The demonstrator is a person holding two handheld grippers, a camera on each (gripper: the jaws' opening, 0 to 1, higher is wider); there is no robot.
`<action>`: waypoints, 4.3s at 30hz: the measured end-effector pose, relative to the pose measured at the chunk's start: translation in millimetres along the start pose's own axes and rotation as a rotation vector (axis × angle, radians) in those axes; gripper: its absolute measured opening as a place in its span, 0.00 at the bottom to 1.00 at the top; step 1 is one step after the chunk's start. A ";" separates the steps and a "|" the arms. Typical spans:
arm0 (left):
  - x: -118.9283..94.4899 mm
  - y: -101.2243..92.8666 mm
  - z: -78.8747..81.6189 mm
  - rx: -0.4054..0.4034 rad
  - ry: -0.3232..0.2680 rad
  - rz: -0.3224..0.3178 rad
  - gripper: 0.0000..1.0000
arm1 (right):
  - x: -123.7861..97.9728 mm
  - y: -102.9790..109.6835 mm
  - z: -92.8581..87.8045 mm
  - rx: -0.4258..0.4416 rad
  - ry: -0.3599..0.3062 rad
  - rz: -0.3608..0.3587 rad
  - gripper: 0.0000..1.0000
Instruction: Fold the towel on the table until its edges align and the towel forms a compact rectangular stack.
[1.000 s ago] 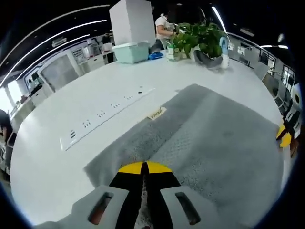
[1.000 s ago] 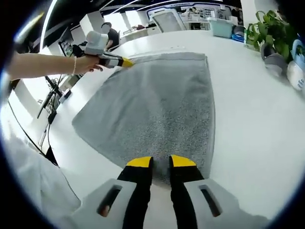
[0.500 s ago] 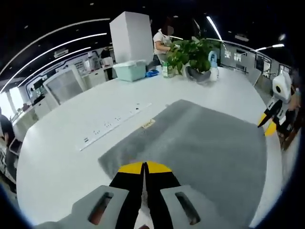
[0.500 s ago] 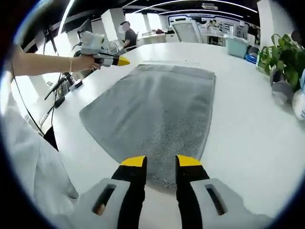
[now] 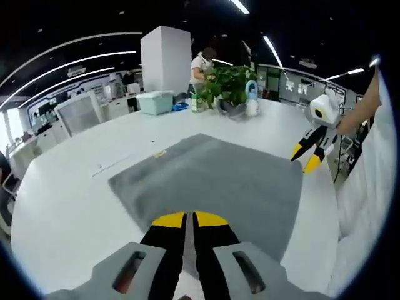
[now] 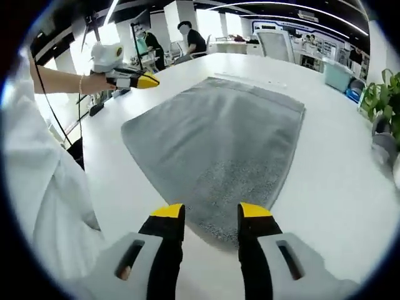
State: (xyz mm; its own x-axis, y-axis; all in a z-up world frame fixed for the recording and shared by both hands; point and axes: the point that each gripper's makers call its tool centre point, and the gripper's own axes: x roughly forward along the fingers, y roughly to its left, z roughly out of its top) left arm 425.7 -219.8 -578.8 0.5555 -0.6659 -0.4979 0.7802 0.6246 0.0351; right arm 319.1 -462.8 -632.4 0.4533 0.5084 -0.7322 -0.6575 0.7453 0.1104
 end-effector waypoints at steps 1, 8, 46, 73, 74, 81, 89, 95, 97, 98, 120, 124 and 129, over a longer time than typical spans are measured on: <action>-3.2 -5.9 -2.6 -0.008 -0.005 -0.012 0.06 | 0.1 0.7 -1.0 -0.007 0.004 0.006 0.33; -18.0 -30.6 -23.1 0.022 0.014 -0.038 0.05 | 0.2 2.8 -7.9 -0.073 0.041 0.025 0.34; -15.1 -79.1 -91.5 0.362 0.239 -0.169 0.02 | -0.7 8.3 -27.7 -0.063 0.108 0.038 0.33; -40.3 -84.7 -78.3 0.419 0.376 -0.216 0.00 | 4.4 3.1 -30.9 -0.088 0.138 0.039 0.23; -40.1 -84.7 -77.2 0.428 0.380 -0.217 0.00 | 4.5 2.7 -30.9 -0.088 0.137 0.038 0.23; -33.6 -86.9 -90.9 0.495 0.439 -0.241 0.01 | 4.3 -0.5 -30.6 -0.074 0.128 0.041 0.20; -24.3 -87.4 -101.0 0.478 0.509 -0.240 0.01 | 5.4 -0.6 -31.2 -0.108 0.157 0.042 0.19; -23.3 -87.4 -101.6 0.494 0.592 -0.243 0.02 | 5.3 -3.1 -30.0 -0.023 0.169 0.065 0.18; -22.2 -87.1 -101.0 0.477 0.623 -0.246 0.02 | 5.1 -3.9 -29.7 0.001 0.166 0.070 0.18; -22.1 -87.0 -101.1 0.474 0.635 -0.250 0.02 | 5.0 -3.8 -29.7 0.003 0.166 0.072 0.18; -4.9 -85.5 -90.1 0.672 0.529 -0.163 0.01 | 4.9 -1.7 -32.2 -0.125 0.199 0.067 0.16; -8.2 -84.3 -90.9 0.618 0.536 -0.182 0.01 | 5.0 -4.5 -32.0 -0.136 0.197 0.058 0.13; -16.3 -83.4 -96.4 0.576 0.513 -0.220 0.01 | 4.9 -6.1 -31.4 -0.109 0.183 0.052 0.11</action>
State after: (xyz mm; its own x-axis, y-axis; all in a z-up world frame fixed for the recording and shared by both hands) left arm 323.8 -221.7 -657.1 0.2796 -0.3916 -0.8766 0.9600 0.0989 0.2620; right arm 306.4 -478.4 -657.7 0.3067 0.4509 -0.8382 -0.7427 0.6641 0.0855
